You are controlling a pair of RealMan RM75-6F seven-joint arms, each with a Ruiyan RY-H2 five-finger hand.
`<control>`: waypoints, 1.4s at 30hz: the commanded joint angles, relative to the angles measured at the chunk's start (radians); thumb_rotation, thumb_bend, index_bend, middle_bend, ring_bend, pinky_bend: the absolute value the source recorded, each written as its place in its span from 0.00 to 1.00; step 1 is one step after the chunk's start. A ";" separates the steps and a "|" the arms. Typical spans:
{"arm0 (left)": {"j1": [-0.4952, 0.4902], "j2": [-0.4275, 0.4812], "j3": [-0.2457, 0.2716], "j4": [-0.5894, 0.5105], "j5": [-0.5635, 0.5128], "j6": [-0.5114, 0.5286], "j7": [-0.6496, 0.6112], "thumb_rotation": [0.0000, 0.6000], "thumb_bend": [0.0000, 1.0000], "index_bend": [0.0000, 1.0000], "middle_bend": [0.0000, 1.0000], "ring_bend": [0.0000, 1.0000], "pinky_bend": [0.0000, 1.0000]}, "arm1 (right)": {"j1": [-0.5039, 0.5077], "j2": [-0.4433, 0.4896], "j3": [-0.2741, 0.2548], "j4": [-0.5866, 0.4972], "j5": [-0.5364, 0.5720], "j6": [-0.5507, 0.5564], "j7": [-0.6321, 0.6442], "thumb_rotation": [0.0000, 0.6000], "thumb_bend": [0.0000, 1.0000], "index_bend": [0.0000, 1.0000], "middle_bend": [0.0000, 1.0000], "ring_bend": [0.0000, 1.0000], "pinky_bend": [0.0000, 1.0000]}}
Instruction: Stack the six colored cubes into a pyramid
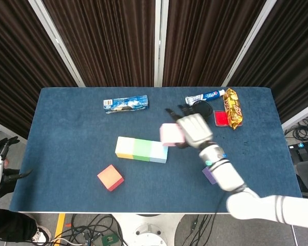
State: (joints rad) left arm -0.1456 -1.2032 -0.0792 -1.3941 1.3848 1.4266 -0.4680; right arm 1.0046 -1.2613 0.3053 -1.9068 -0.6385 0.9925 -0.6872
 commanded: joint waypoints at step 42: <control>0.019 0.002 0.016 0.059 0.061 -0.041 -0.135 1.00 0.06 0.12 0.17 0.03 0.12 | 0.294 -0.265 0.022 -0.016 0.459 0.344 -0.344 1.00 0.10 0.00 0.53 0.06 0.00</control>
State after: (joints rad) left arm -0.1273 -1.2011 -0.0637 -1.3348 1.4455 1.3858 -0.6022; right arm 1.2979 -1.5248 0.3276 -1.9241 -0.1798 1.3366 -1.0307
